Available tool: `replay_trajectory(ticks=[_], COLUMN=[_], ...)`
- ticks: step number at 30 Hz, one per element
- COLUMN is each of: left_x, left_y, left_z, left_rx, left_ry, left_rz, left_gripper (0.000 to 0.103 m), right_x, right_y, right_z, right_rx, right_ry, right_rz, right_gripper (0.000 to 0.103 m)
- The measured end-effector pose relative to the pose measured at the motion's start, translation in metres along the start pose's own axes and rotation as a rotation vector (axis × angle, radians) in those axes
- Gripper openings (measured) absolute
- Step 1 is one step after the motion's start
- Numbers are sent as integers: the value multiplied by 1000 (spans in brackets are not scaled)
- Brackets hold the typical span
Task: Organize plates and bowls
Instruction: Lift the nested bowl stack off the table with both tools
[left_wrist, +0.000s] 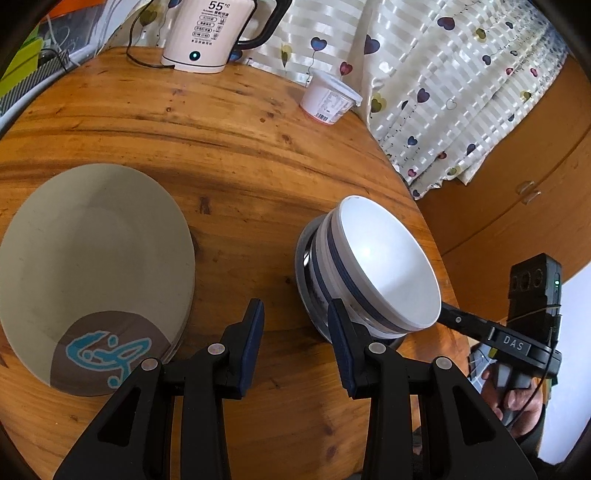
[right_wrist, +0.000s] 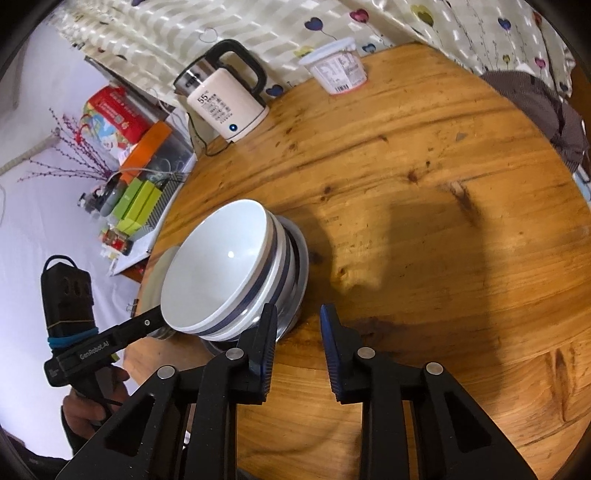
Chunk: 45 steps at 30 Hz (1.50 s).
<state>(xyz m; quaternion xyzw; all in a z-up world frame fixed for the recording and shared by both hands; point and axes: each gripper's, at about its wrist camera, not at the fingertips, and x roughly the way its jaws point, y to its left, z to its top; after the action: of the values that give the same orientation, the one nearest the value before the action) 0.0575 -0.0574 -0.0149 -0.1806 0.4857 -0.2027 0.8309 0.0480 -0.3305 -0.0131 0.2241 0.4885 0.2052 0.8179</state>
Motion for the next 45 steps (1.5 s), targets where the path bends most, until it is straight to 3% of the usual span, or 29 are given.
replay_trajectory(ticks=[14,22,26,30,45], left_x=[10,14,14,15,16], left_y=[9,9,9,8,13], left_z=[1,2,2,3,5], left_rx=[-34,-31,-30,-25,-33], left_ry=[27,35,36,39,54], left_rz=[-40,-88,-104,-127,-161], left_gripper=[37,20,16,9,9], right_x=[12,15,15,15,13], right_y=[-15,-20,-19,-18,-19], right_z=[2,3,4,5,6], right_rx=[62,72,65,63,67], right_ry=[28,32,34,33,28], right_rz=[84,105,144,145,136], right_gripper=[25,25,10,10,9])
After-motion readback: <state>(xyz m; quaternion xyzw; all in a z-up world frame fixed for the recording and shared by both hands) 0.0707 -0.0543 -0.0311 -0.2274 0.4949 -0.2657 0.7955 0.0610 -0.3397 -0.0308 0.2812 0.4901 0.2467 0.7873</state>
